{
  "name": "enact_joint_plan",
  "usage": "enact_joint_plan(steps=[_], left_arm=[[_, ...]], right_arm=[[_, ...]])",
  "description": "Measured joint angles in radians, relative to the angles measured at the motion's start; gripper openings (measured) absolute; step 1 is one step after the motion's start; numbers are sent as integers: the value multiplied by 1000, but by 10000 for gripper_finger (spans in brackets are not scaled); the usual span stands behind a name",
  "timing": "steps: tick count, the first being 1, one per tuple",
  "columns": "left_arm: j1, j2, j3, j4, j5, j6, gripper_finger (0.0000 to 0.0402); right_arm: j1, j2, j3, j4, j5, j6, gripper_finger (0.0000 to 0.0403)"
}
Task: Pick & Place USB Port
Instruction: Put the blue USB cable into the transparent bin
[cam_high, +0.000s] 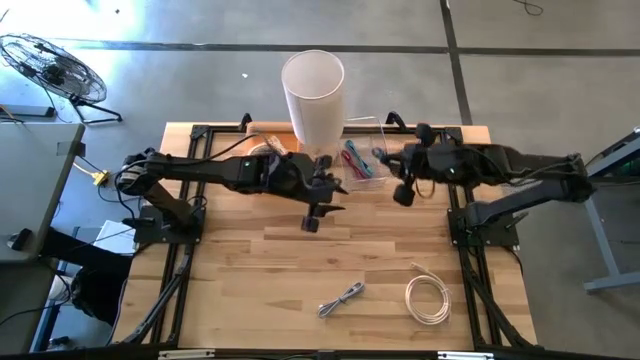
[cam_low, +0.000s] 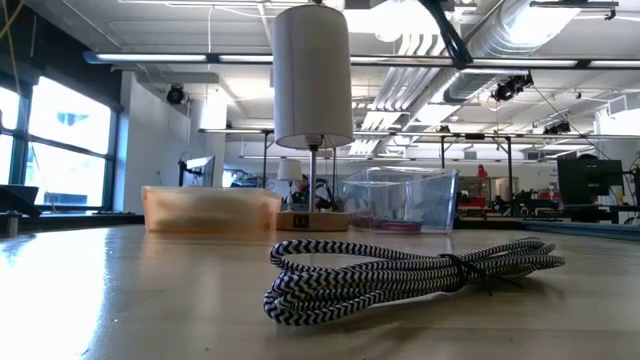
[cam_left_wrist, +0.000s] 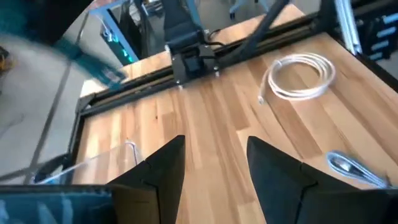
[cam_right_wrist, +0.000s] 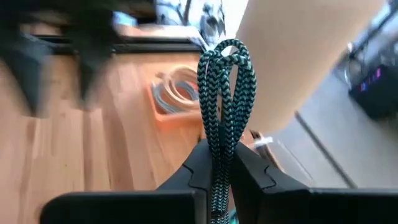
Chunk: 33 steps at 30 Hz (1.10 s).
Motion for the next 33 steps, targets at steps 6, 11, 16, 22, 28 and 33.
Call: enact_joint_plan(steps=[6, 11, 16, 22, 28, 33], left_arm=[[-89, -59, 28, -214, -151, -21, 169], [-194, -116, 45, -400, -372, -82, 169], [-299, -149, 43, -518, -561, -173, 169], [-396, -168, 44, -642, -681, -321, 169], [-471, -166, 37, -731, -733, -455, 169], [-507, -165, 23, -750, -752, -516, 169]], right_arm=[[-225, 51, 0, 3, -209, 56, 25], [-394, 115, 0, 33, -366, 72, 25], [-551, 202, 0, 41, -531, 134, 25], [-642, 294, 0, 87, -646, 161, 25], [-672, 364, 0, 90, -667, 212, 25], [-698, 405, 0, 42, -635, 248, 25]])
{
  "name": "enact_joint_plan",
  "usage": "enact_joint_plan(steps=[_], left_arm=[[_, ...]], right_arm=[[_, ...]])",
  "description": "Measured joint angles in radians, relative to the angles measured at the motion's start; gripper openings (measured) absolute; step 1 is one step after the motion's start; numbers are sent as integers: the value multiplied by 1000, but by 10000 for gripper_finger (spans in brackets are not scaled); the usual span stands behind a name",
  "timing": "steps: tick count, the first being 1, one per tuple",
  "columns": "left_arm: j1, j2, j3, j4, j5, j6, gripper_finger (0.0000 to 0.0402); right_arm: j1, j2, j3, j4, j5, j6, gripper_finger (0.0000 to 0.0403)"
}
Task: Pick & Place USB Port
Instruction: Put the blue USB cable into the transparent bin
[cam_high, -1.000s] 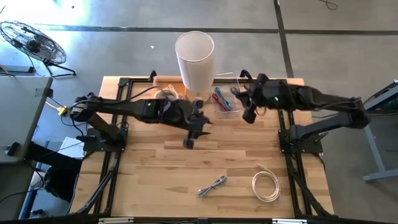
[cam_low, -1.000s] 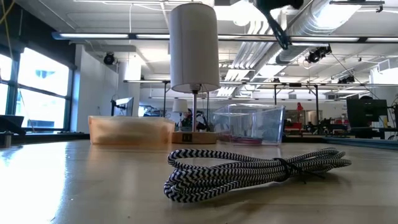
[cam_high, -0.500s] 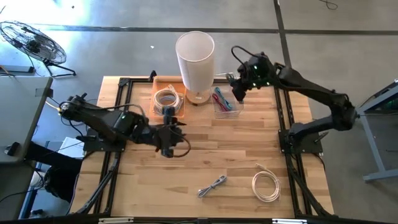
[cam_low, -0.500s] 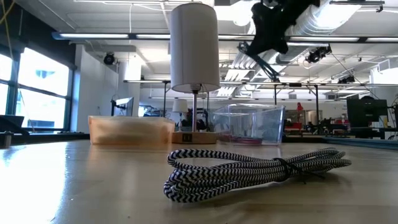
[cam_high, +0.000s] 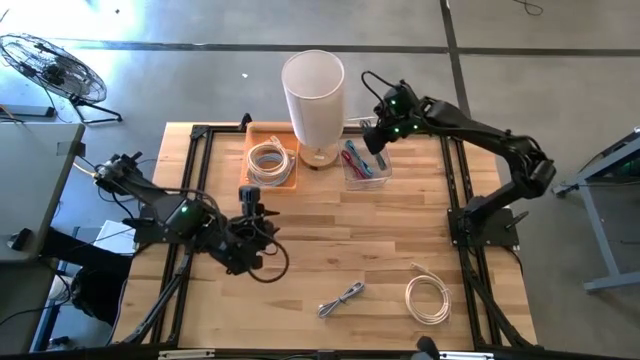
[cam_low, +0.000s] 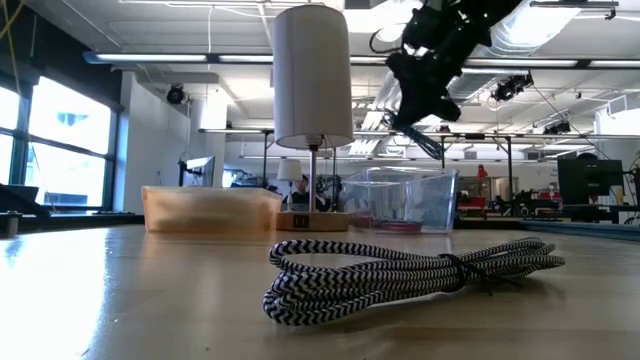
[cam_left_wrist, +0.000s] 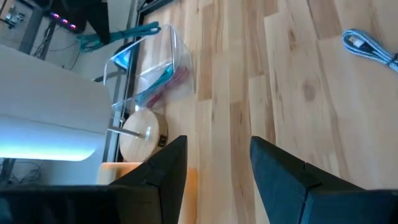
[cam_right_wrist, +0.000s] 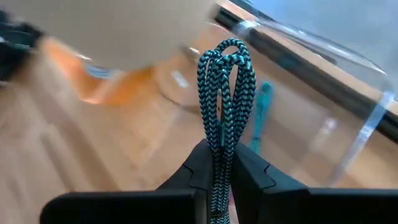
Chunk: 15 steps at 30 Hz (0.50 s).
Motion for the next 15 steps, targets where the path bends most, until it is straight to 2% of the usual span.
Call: enact_joint_plan(steps=[4, 6, 10, 15], left_arm=[[-16, 0, -11, 1, 1, -4, 169], [-17, 0, -12, -1, 1, -16, 169], [-17, 0, -13, -9, 1, -25, 169], [-16, 0, -14, -21, 1, -25, 169]], right_arm=[[-5, 7, 0, -13, 134, -50, 71], [-6, 6, 0, -14, 164, -52, 100], [-5, 6, 0, -14, 120, -46, 143], [-1, 6, 0, -33, 66, -45, 175]])
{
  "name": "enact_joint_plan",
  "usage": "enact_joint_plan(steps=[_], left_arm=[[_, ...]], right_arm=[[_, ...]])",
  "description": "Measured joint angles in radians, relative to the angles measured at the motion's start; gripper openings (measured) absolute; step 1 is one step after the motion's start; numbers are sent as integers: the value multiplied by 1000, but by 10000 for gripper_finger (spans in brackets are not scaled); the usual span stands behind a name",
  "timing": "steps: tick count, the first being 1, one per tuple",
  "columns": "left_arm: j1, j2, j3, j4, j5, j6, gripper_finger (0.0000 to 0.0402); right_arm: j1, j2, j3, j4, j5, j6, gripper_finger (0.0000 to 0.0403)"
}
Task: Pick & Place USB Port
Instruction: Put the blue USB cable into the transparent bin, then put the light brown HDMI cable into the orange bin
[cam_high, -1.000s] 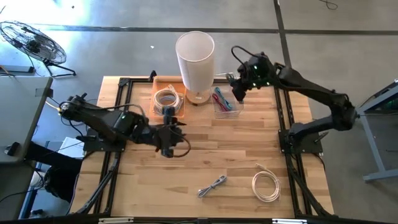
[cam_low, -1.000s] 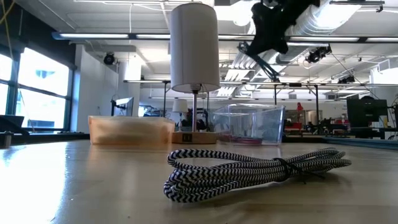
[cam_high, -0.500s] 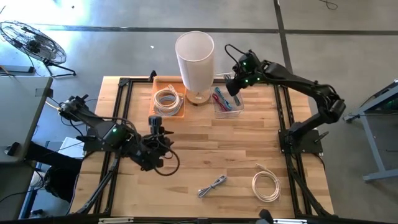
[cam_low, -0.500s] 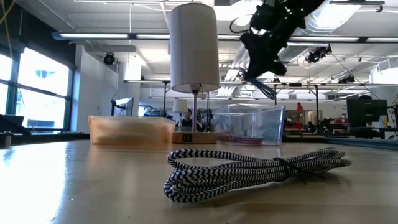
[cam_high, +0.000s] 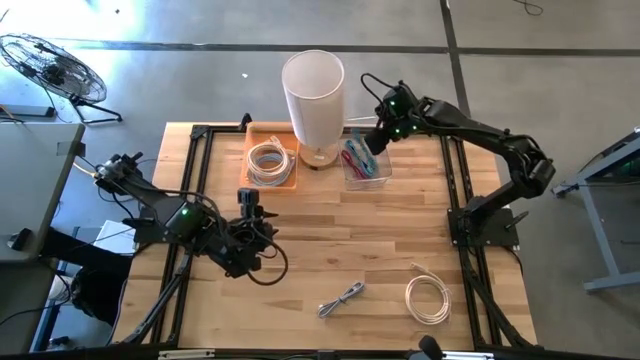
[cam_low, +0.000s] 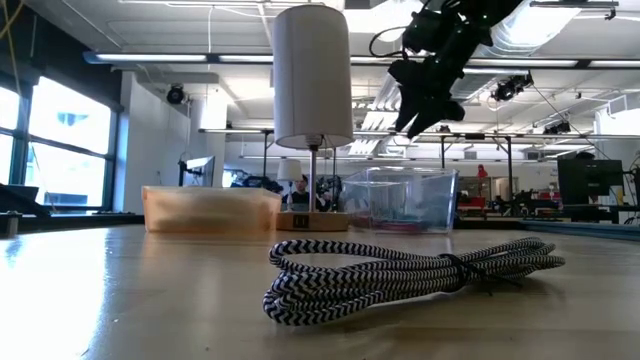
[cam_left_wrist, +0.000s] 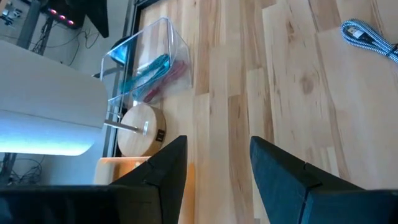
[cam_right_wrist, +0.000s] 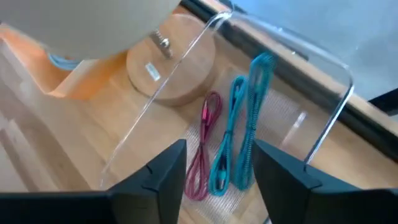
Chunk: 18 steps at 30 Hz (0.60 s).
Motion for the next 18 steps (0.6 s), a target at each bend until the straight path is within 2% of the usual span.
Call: enact_joint_plan(steps=[3, 9, 11, 15, 18], left_arm=[[0, 0, 0, -1, 0, 0, 169], [0, 0, 0, -6, 3, 0, 169], [0, 0, 0, -11, 26, -1, 169], [0, 0, 0, -32, 103, 4, 169], [0, 0, 0, -31, 141, 4, 169]], right_arm=[[0, 0, 0, -38, -15, -8, 186], [0, -15, 0, -149, -112, -107, 188], [-2, -31, 0, -179, -184, -158, 188], [-2, -82, 0, -267, -397, -257, 188], [34, -143, 0, -371, -517, -345, 188]])
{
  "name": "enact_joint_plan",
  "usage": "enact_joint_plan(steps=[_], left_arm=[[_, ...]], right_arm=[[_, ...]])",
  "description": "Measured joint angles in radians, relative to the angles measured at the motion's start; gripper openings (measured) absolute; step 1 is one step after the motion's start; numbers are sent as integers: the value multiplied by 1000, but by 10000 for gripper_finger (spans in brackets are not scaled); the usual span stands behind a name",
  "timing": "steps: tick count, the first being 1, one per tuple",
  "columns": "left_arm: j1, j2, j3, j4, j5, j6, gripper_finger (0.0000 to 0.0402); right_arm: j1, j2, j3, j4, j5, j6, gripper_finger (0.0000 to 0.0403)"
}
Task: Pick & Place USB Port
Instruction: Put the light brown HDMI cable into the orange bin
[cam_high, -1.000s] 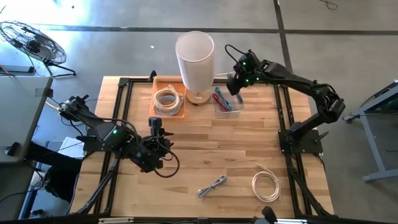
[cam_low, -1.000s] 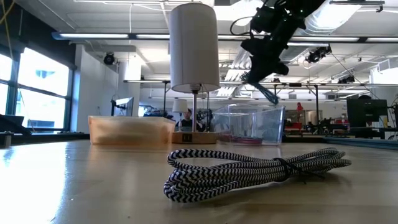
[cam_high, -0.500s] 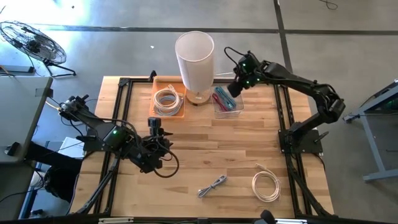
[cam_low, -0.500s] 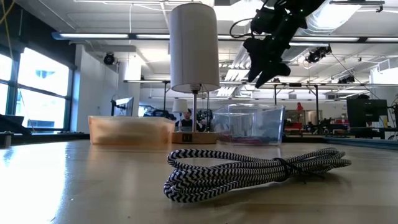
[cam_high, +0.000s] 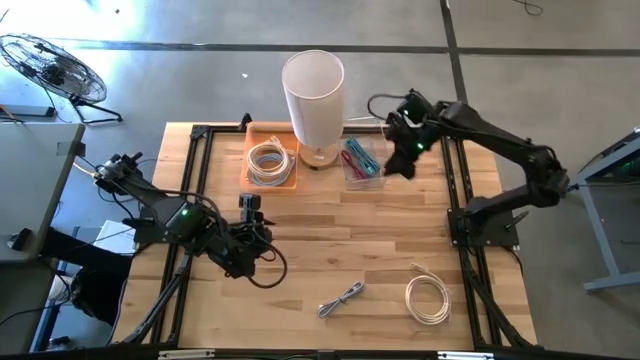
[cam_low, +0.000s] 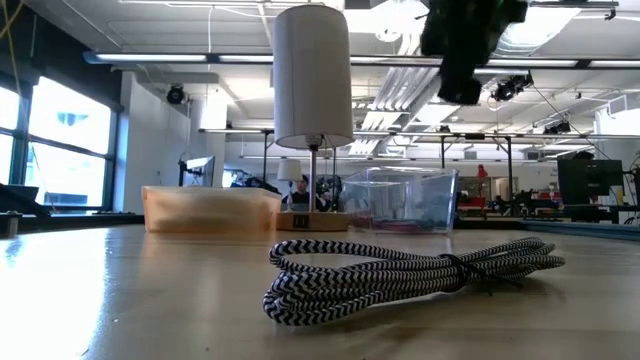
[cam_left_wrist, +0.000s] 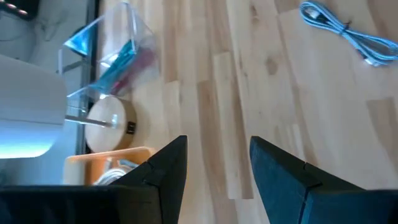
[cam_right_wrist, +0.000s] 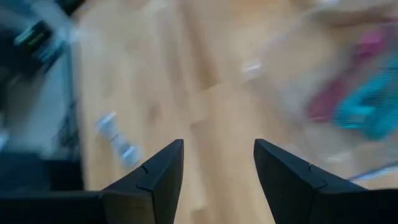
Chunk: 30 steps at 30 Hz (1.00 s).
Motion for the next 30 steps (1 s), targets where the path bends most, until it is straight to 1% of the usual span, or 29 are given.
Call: enact_joint_plan(steps=[2, 5, 13, 16, 21, 25, 30], left_arm=[[0, 0, 0, 1, 5, 0, 169], [0, 0, 0, 6, 4, 0, 169], [0, 17, 0, 15, 10, -56, 169], [0, 30, 1, 14, 24, -78, 169], [0, 51, 0, 16, 60, -90, 169], [0, 63, 1, 41, 66, -117, 169], [0, 61, 0, 71, 92, -117, 169]], right_arm=[[43, -53, 0, -70, -16, -61, 188], [125, -143, 0, -144, 13, -123, 188], [402, -371, 0, -205, 198, -137, 188], [504, -425, 0, -206, 240, -42, 188], [682, -460, 0, -216, 281, 138, 188], [843, -450, 0, -234, 393, 233, 188], [1025, -400, 0, -235, 513, 346, 188]])
